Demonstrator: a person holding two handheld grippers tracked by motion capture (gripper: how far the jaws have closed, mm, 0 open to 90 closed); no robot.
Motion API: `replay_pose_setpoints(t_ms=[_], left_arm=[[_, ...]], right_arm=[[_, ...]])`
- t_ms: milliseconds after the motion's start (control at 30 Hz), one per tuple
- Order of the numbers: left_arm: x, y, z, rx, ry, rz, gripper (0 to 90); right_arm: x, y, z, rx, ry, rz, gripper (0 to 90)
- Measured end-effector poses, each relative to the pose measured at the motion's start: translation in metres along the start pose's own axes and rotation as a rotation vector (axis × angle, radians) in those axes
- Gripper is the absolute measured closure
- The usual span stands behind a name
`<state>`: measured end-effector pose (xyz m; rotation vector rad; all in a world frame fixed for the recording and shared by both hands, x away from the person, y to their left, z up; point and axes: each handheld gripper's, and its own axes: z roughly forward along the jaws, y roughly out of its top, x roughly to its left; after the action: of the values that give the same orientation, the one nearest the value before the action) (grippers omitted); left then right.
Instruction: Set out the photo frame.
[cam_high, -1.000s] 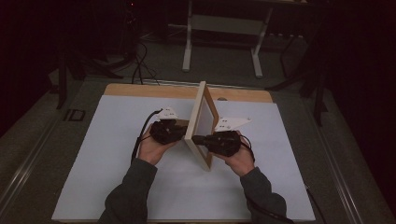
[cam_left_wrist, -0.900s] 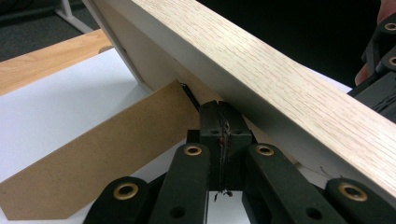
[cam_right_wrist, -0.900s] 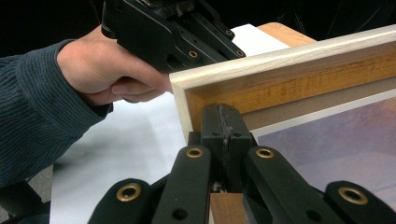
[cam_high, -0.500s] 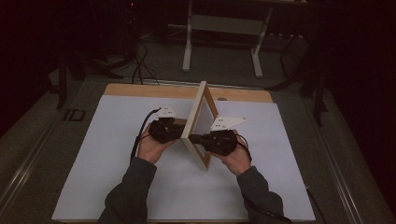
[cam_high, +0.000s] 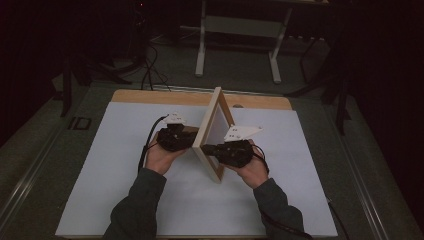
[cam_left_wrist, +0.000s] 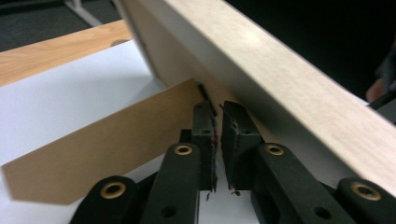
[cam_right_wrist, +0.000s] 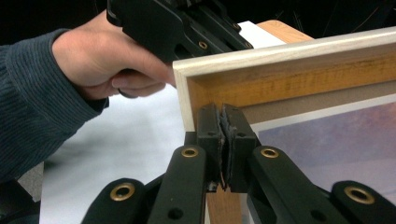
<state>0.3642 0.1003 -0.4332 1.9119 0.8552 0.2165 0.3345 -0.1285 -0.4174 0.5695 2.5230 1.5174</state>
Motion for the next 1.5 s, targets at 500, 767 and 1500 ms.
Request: replay_pose_setpoints(t_ms=[500,767,1500], left_arm=[[0.004,0.005,-0.026,-0.084,0.132,-0.1,58.4],[-0.002,0.009,-0.037,-0.137,0.144,-0.125,46.5],[-0.036,0.013,-0.038,-0.131,0.108,-0.099,40.9]], right_arm=[[-0.013,-0.013,-0.016,0.018,-0.053,0.033,69.0],[-0.021,-0.021,-0.022,0.022,-0.088,0.06,63.6],[-0.031,-0.034,-0.031,0.039,-0.128,0.099,60.2]])
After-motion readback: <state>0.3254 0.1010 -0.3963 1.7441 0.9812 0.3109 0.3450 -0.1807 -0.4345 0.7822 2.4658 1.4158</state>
